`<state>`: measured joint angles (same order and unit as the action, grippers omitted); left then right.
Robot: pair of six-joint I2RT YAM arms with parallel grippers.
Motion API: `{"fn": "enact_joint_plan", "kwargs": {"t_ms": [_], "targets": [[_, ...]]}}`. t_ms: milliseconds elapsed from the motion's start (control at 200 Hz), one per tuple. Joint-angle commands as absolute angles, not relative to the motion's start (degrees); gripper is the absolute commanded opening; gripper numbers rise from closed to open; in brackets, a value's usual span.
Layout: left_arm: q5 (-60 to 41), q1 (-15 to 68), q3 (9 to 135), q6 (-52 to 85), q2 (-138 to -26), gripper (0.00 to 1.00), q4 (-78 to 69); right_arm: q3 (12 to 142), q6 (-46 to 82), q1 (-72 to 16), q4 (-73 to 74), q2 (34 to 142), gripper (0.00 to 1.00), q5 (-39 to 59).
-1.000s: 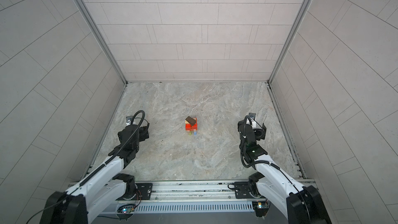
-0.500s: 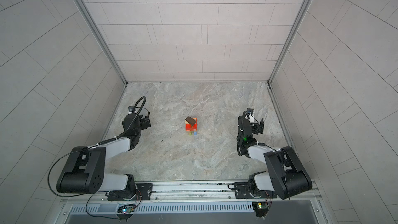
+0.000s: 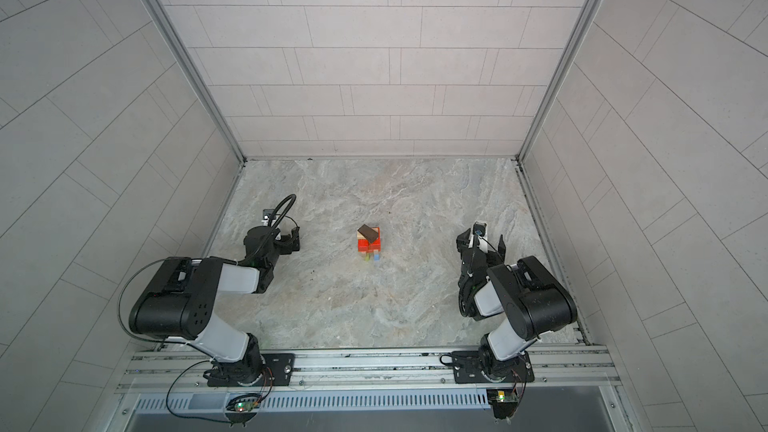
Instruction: Build the wood block tower
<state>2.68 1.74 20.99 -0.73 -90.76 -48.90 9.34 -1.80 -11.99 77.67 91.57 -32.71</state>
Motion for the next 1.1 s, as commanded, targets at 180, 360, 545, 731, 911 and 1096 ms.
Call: {"fn": "enact_joint_plan", "kwargs": {"t_ms": [180, 360, 545, 731, 911, 1096], "targets": [[2.72, 0.19, 23.2, 0.92, -90.94, 1.0, -51.7, 21.32, 3.01, -5.15, 53.37, 89.76, 0.98, -20.62], [2.35, 0.25, 22.77, 0.7, -90.83, 1.0, -52.71, 20.24, 1.73, -5.19, 56.45, 90.29, 0.99, -19.95], [2.35, 0.22, 22.76, 0.71, -90.79, 1.0, -52.51, 19.95, 1.24, -5.17, 58.08, 90.79, 0.99, -20.04], [2.36, 0.22, 22.76, 0.7, -90.71, 1.0, -52.43, 19.95, 1.13, -5.35, 58.03, 90.78, 0.99, -20.17], [2.35, 0.26, 22.76, 0.71, -90.7, 1.0, -52.45, 19.38, 0.01, -6.56, 59.55, 90.99, 0.99, -21.69], [2.37, 0.24, 22.76, 0.71, -90.7, 1.0, -52.43, 19.26, -0.11, -6.77, 59.9, 91.05, 0.99, -22.06]]}}
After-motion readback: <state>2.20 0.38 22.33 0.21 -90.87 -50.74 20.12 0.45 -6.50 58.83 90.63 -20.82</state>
